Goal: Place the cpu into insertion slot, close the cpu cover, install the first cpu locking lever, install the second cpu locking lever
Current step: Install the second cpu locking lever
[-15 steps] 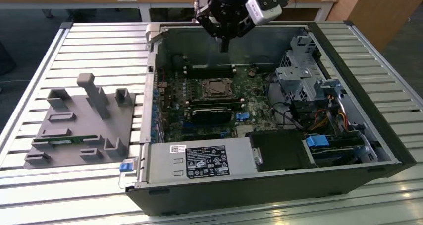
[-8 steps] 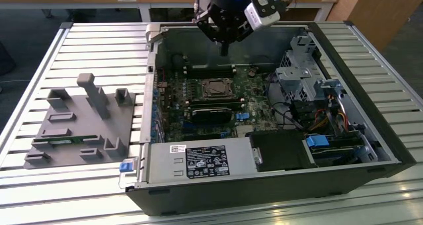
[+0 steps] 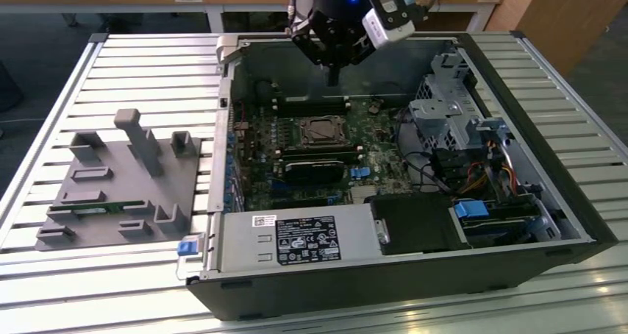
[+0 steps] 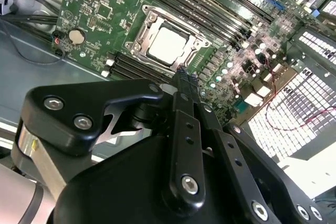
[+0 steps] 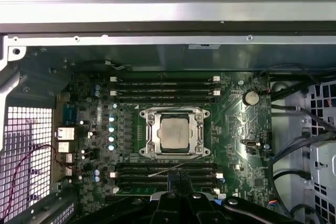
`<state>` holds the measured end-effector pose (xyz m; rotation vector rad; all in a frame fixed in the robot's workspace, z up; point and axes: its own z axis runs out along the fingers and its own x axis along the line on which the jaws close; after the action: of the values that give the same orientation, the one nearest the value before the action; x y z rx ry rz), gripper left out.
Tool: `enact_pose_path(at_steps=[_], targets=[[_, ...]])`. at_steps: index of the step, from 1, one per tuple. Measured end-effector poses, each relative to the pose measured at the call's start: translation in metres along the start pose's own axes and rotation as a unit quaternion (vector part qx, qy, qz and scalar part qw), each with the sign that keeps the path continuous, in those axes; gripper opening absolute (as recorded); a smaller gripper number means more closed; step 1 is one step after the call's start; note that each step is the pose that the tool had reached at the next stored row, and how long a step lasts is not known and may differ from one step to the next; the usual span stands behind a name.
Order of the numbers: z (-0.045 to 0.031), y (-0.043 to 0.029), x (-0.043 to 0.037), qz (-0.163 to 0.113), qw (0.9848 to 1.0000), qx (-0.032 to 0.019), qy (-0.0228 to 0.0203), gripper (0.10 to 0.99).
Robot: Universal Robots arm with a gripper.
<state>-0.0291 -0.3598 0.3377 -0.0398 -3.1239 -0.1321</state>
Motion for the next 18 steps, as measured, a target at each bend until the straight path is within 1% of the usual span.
enact_pose_path(at_steps=[5,9,18], targets=[[0.0025,-0.0002,-0.0004,0.000,1.0000,0.0000,-0.0001,0.106],[0.0059,-0.0005,-0.0007,0.000,1.0000,-0.0005,0.0000,0.106],[0.0220,-0.0016,-0.0015,0.000,1.0000,-0.0005,0.0007,0.106]])
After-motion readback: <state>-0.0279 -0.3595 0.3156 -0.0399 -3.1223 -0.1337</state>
